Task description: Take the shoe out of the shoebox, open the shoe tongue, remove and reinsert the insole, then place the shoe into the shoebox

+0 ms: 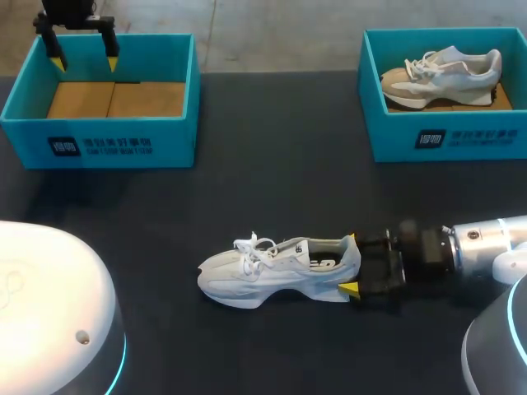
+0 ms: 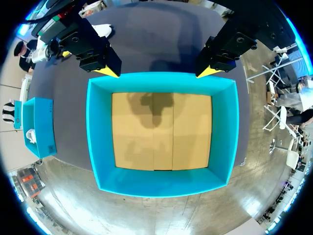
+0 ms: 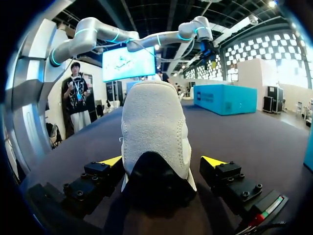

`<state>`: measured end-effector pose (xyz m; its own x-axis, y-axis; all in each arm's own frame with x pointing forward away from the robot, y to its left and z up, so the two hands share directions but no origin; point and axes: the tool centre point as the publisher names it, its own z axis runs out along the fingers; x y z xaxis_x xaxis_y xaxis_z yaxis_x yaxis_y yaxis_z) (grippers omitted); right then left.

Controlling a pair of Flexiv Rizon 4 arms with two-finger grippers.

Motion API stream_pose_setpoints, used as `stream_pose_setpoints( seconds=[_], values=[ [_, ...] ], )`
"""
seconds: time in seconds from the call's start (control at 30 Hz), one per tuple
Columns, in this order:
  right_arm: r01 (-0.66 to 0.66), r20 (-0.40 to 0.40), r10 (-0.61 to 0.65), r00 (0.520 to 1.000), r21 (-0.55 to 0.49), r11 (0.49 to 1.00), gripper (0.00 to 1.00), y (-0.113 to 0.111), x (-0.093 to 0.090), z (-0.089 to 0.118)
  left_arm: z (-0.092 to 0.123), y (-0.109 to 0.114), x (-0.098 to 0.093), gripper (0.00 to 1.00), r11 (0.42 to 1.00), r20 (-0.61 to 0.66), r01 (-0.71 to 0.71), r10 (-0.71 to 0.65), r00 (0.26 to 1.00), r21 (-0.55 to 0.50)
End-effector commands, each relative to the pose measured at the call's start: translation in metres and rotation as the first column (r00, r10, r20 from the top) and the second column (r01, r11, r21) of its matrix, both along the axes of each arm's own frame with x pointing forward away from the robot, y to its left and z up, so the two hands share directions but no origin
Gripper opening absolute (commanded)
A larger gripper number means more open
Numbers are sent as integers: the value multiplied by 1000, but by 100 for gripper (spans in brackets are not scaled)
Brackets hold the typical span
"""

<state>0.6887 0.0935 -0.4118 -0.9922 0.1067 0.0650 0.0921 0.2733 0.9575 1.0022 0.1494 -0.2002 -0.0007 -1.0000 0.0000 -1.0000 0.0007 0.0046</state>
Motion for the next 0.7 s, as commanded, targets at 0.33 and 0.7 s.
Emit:
stream_pose_setpoints(
  seconds=[0.33,0.7],
  values=[
    [-7,6,7,1000,5,1000,100,10,3,-3,0,0,0,100,1000,1,0,0,1000,0],
    [-20,20,19,1000,11,1000,100,17,5,-6,0,0,0,100,1000,1,0,0,1000,0]
  ],
)
